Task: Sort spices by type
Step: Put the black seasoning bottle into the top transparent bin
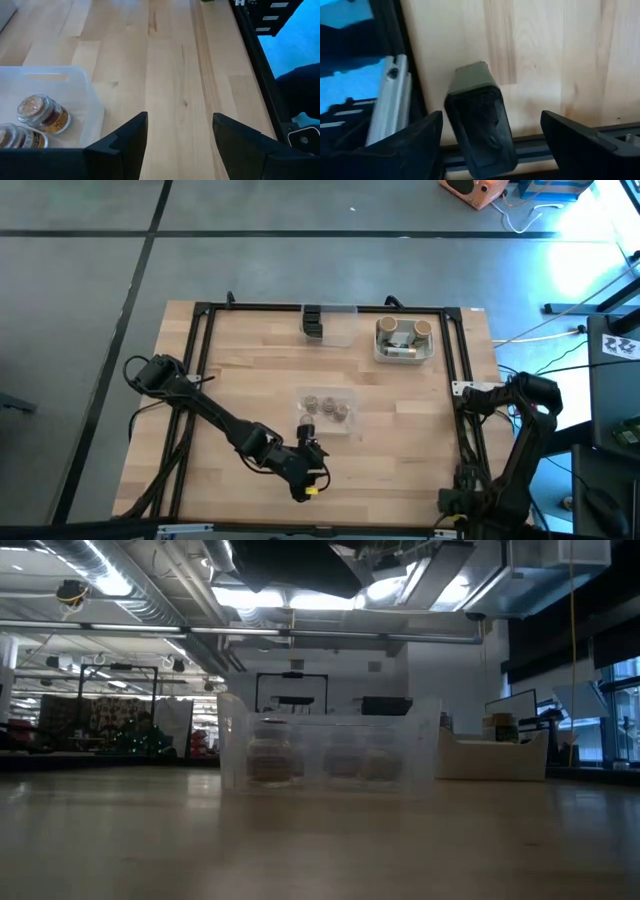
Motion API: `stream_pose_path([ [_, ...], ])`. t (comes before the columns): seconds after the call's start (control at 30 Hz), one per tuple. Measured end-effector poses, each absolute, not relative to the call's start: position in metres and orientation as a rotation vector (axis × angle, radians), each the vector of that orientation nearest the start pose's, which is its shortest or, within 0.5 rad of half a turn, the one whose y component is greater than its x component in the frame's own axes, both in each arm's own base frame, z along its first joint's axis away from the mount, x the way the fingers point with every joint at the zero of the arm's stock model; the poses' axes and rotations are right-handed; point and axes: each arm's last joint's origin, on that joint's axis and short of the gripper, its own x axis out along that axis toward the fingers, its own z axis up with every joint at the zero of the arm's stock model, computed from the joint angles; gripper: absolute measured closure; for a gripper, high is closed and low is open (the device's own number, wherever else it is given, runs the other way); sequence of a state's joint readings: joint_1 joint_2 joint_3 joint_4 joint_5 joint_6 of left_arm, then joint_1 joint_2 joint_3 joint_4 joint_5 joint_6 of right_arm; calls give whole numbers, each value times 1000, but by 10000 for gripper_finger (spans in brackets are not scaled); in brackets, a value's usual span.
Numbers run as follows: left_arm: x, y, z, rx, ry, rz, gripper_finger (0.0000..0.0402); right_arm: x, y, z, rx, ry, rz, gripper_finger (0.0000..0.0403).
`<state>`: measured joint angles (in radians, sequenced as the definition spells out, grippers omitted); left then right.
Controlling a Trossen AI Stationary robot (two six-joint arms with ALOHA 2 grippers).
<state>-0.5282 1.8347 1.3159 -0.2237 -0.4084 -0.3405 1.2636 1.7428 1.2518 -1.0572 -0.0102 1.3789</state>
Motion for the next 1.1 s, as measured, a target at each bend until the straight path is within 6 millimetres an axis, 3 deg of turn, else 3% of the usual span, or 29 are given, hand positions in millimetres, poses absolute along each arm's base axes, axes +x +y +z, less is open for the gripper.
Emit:
stream_pose_path([
  [0.2, 353, -190, 225, -8, 670, 10, 196, 95, 299, 198, 94, 1579, -88, 100],
  [0.53, 353, -191, 225, -16, 670, 11, 196, 95, 299, 199, 105, 1584, -90, 269],
  [0.9, 353, -191, 225, -135, 668, 52, 196, 107, 295, 201, 130, 1550, -112, 268],
  [1.1, 353, -190, 225, -94, 670, 39, 196, 128, 285, 219, 53, 1507, -146, 270],
])
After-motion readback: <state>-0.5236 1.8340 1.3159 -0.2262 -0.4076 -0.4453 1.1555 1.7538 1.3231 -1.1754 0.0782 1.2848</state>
